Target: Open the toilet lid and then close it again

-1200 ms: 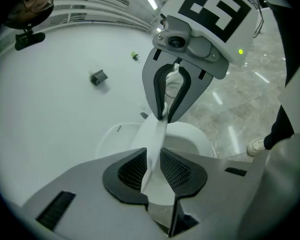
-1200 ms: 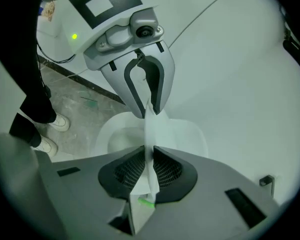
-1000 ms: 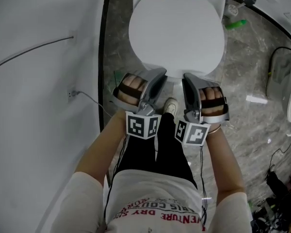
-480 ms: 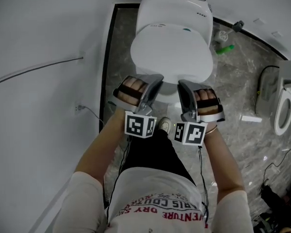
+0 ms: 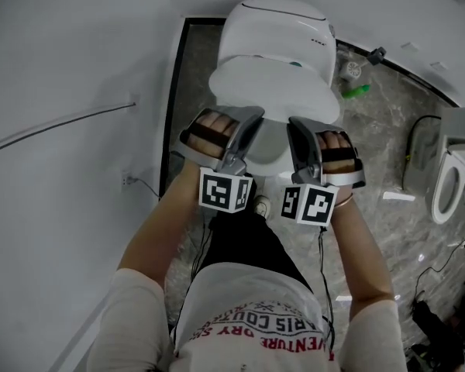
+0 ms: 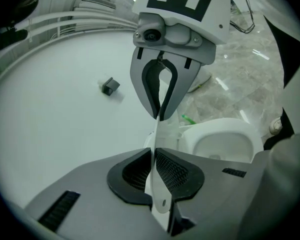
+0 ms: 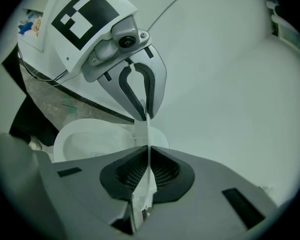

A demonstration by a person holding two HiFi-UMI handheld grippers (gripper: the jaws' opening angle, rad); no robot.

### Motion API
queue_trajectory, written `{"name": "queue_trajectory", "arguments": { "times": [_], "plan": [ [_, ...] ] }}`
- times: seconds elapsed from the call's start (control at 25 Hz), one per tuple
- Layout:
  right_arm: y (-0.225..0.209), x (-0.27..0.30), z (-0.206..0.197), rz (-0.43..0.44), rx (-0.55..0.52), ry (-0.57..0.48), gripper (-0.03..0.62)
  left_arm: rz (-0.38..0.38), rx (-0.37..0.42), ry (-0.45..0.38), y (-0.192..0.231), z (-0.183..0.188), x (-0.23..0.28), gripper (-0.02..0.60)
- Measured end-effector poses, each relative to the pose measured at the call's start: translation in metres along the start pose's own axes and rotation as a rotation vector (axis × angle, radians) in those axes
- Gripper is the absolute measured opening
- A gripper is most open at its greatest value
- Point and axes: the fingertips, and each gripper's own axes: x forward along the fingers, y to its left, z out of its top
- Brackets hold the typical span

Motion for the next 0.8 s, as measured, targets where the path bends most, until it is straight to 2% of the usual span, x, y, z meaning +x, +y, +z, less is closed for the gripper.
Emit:
{"name": "queue_trajectory", "arguments": {
  "times": [0.08, 0.28, 0.56, 0.8],
  "plan": [
    [-0.013, 0.006, 0.001, -0.017, 0.009, 0.009, 0.028, 0.016, -0.017, -0.022, 0.014, -0.003, 0.006, 0.04],
    [-0.043, 0.023, 0.001, -0.033, 0.014, 0.04, 0.028, 0.017, -0.002, -0.083, 0.042, -0.011, 0.021, 0.043],
    [-0.088, 0.044, -0.008, -0.01, 0.066, 0.087, 0.029, -0.051, -0.012, -0.129, 0.082, -0.013, 0.049, 0.044],
    [-0.113, 0.057, -0.013, 0.029, 0.098, 0.127, 0.029, -0.105, -0.014, -0.137, 0.104, -0.015, 0.064, 0.044]
  ]
}}
